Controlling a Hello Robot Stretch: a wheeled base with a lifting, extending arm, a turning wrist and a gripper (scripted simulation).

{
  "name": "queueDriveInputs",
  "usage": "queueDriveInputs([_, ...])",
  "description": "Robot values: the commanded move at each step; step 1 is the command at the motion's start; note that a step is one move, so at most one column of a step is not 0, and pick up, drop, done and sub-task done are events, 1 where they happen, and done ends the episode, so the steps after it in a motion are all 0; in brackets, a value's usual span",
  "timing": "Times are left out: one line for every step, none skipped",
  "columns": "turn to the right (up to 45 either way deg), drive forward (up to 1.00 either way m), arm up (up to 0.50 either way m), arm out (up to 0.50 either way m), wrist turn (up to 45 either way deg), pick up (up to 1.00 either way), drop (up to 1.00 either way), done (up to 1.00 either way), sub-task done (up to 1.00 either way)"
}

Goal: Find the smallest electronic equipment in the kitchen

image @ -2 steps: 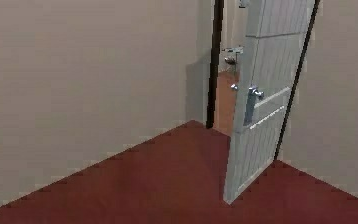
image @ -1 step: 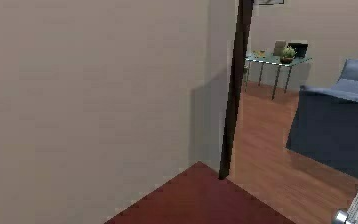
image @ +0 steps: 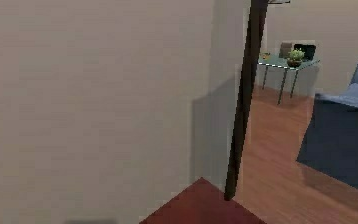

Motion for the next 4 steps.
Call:
queueDriveInputs([-15.0, 0.00, 0.00, 0.00, 0.0, 0.00, 0.00, 0.00, 0.00])
queueDriveInputs([0.0, 0.45, 0.00, 0.00, 0.0, 0.00, 0.00, 0.00, 0.00])
queueDriveInputs([45.0, 0.00, 0.00, 0.00, 0.0, 0.00, 0.00, 0.00, 0.00])
queueDriveInputs([21.0, 0.00, 0.00, 0.00, 0.0, 0.00, 0.00, 0.00, 0.00])
